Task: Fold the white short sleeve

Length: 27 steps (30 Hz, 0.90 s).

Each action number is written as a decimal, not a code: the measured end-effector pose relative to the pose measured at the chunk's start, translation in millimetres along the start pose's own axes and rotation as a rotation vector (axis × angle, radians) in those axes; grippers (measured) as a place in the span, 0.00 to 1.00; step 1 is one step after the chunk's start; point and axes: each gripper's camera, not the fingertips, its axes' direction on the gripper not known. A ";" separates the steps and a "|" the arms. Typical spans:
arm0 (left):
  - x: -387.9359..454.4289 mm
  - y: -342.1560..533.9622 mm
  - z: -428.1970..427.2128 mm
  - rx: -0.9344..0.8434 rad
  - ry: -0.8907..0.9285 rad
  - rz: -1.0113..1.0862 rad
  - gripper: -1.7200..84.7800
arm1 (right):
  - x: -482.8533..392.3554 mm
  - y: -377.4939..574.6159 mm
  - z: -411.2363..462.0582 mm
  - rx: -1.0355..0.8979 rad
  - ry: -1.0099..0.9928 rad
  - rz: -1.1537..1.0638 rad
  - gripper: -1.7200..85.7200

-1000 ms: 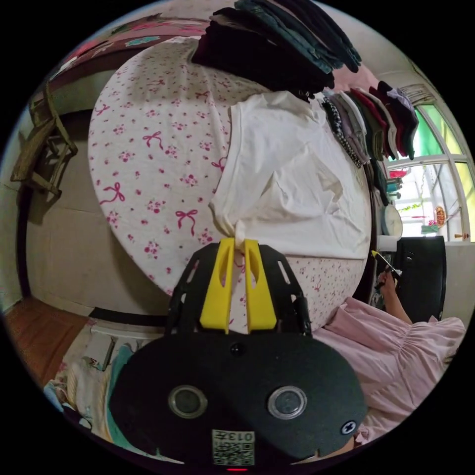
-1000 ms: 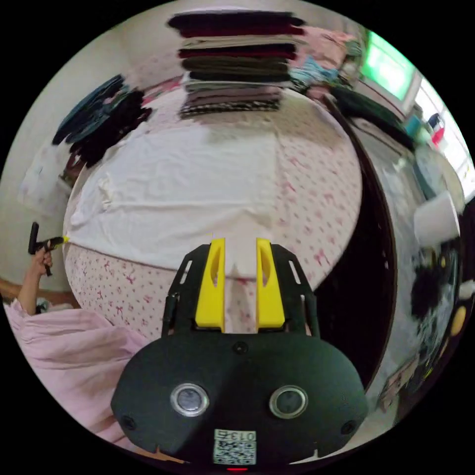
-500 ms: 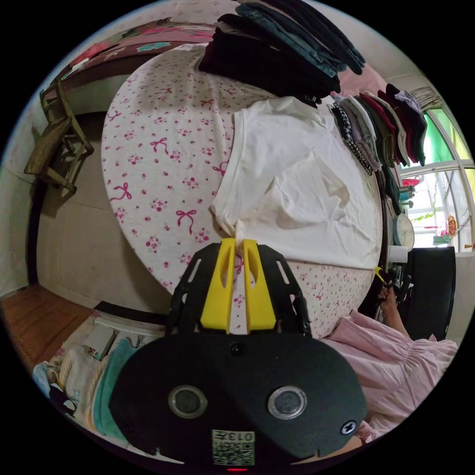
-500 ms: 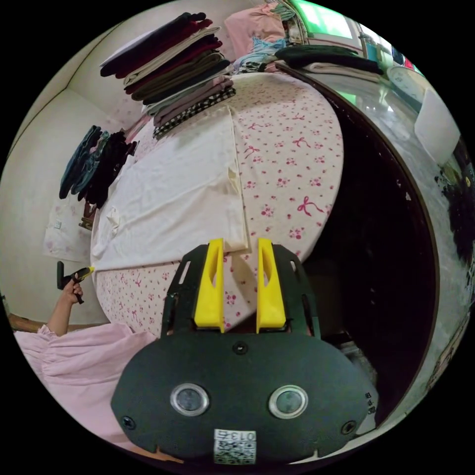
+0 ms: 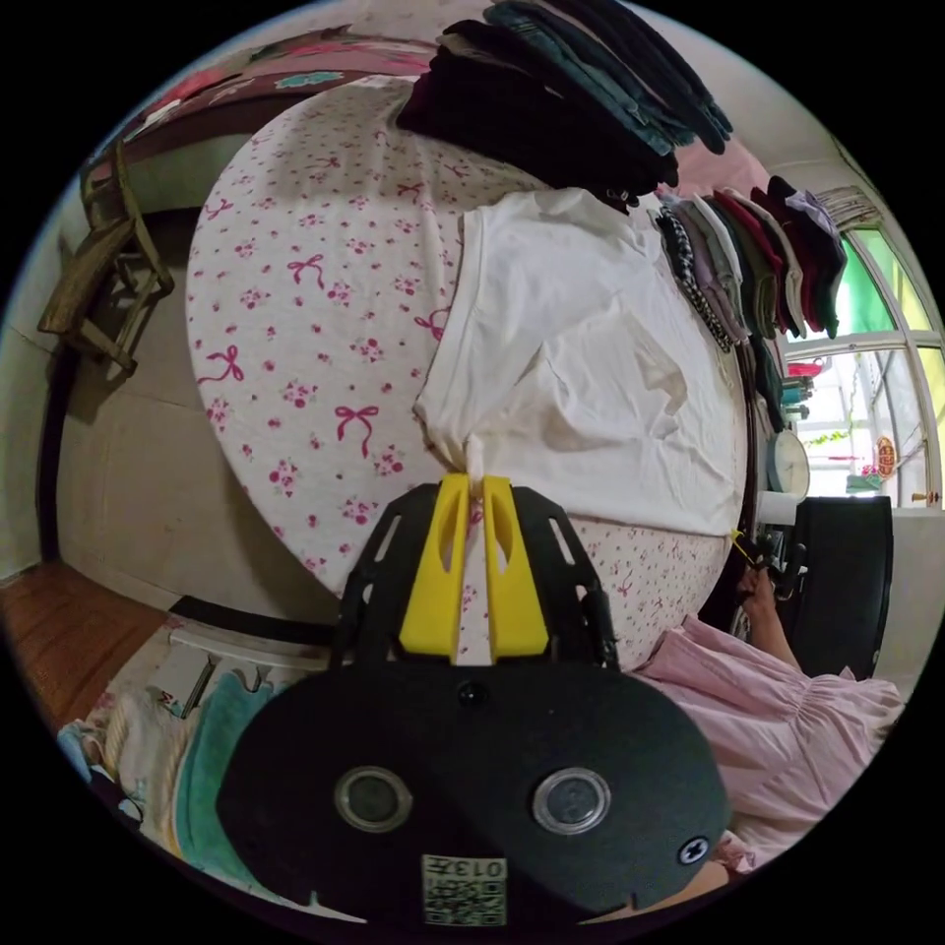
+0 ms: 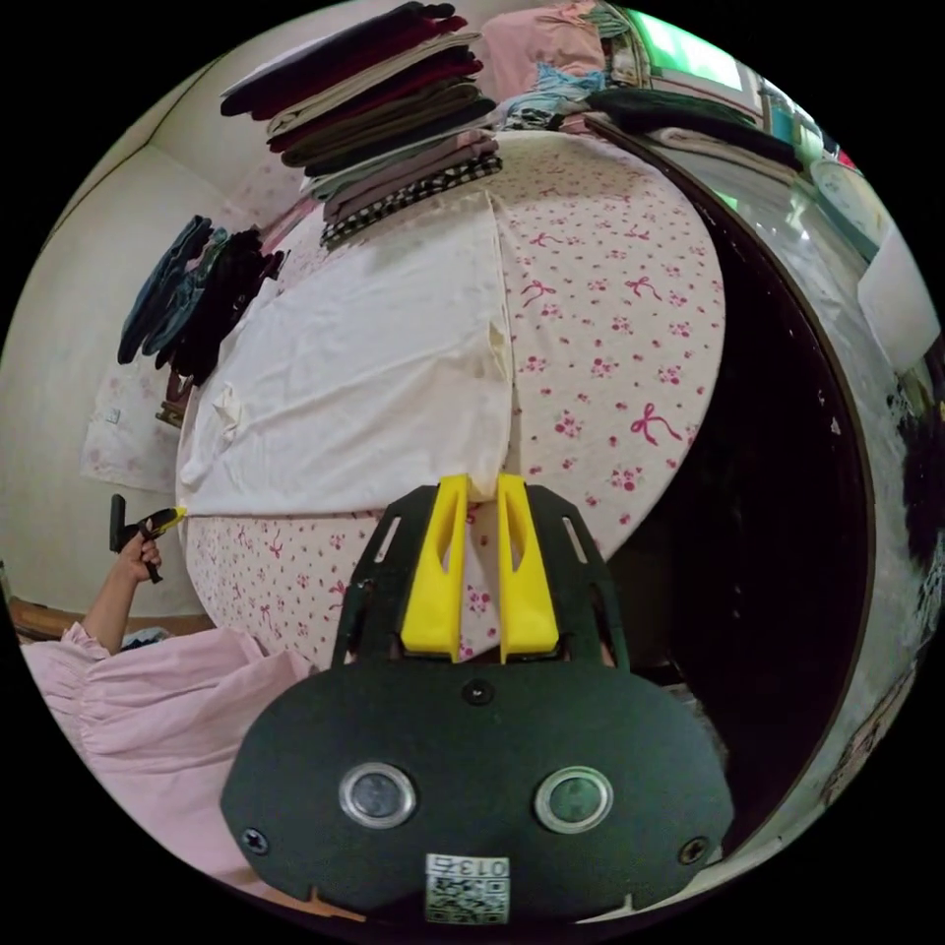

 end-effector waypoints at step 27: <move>36.7 42.0 -68.6 -0.027 0.024 0.082 0.03 | -15.1 6.3 -28.8 -0.065 0.023 -0.039 0.05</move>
